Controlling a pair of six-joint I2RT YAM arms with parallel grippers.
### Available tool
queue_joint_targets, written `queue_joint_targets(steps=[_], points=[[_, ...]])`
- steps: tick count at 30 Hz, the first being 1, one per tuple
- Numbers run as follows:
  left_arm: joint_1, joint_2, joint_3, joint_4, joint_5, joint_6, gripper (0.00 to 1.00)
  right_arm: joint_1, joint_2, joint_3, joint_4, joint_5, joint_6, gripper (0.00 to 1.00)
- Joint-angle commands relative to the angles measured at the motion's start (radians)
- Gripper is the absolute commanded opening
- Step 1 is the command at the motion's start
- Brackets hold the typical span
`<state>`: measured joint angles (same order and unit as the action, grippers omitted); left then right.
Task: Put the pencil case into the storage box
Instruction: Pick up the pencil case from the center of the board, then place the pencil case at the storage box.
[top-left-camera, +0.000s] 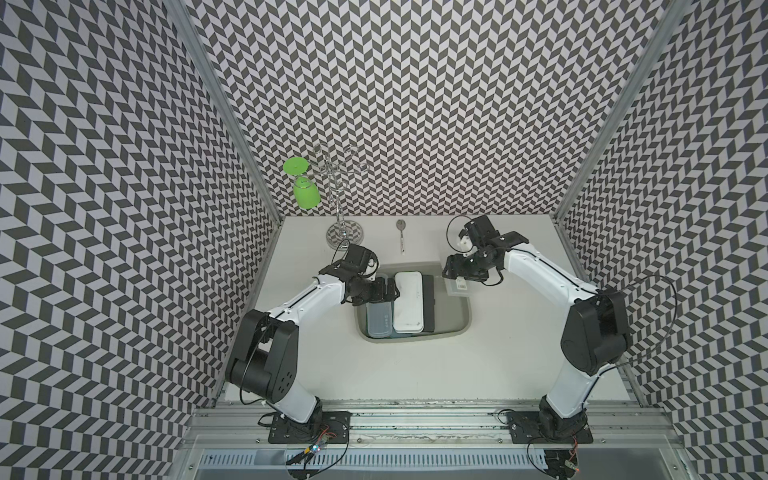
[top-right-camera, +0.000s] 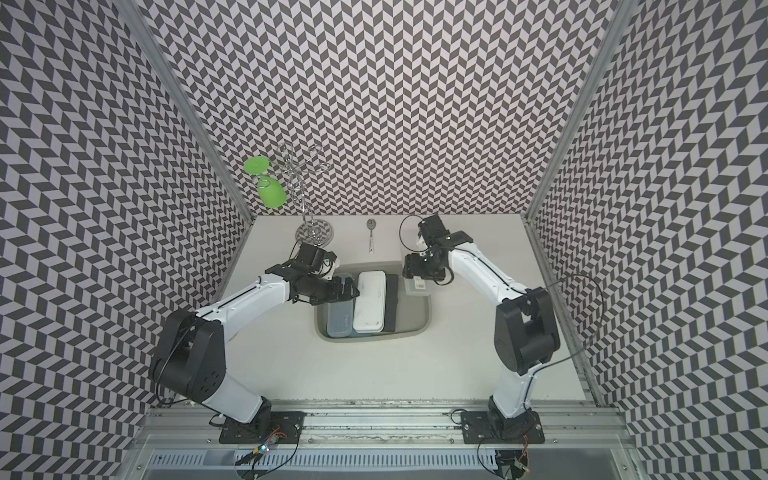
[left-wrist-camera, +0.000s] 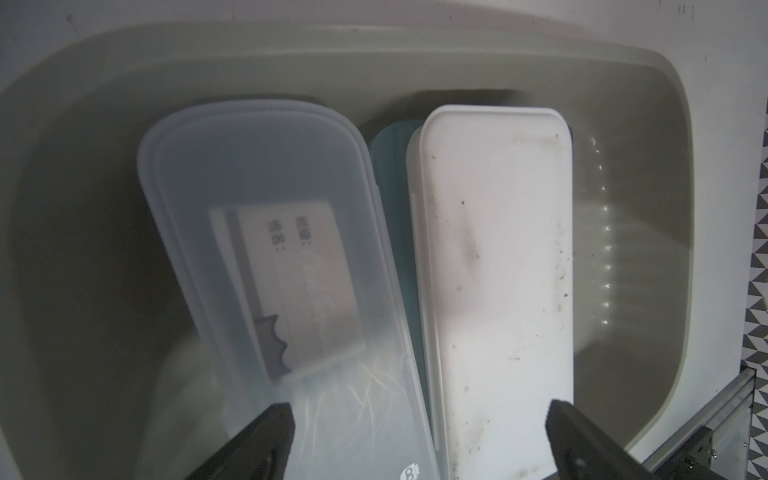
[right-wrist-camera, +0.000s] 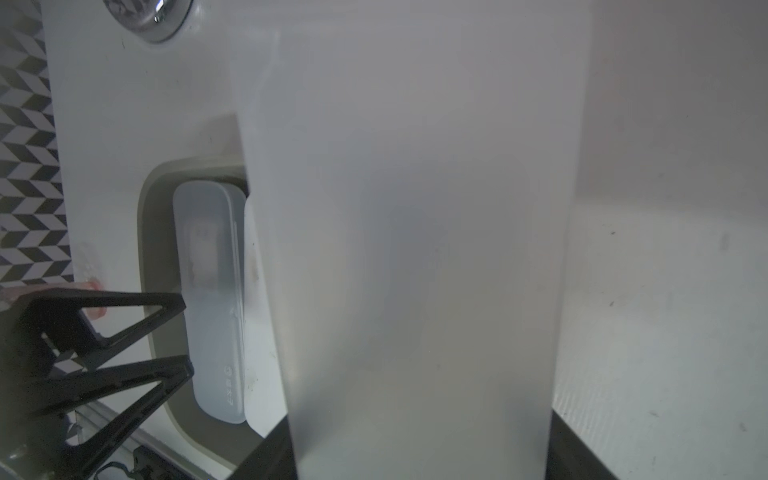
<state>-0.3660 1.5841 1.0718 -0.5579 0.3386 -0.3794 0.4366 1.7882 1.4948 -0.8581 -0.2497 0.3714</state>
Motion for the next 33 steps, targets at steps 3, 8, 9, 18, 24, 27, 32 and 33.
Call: queue_joint_targets(steps=[3,8,9,18,24,27,32,33], points=[[0.005,0.0,-0.018,0.026,0.012,0.0,1.0,0.047,-0.044,-0.097,0.05,-0.004,0.081,0.68],[0.004,-0.006,-0.032,0.029,0.012,0.004,1.0,0.067,-0.061,-0.181,0.077,0.02,0.101,0.68],[0.005,-0.007,-0.035,0.03,0.012,0.004,1.0,0.069,-0.064,-0.197,0.086,0.024,0.105,0.68],[0.006,-0.007,-0.036,0.021,0.014,0.029,1.0,0.122,-0.011,-0.204,0.089,0.06,0.124,0.68],[0.015,-0.006,-0.037,0.023,0.016,0.04,1.0,0.139,-0.03,-0.255,0.083,0.08,0.151,0.68],[0.018,-0.005,-0.041,0.027,0.022,0.041,1.0,0.142,-0.053,-0.28,0.079,0.093,0.168,0.68],[0.021,-0.001,-0.046,0.035,0.031,0.045,1.0,0.142,-0.055,-0.307,0.085,0.117,0.185,0.73],[0.021,0.001,-0.044,0.034,0.034,0.048,1.0,0.142,-0.044,-0.302,0.085,0.115,0.184,0.76]])
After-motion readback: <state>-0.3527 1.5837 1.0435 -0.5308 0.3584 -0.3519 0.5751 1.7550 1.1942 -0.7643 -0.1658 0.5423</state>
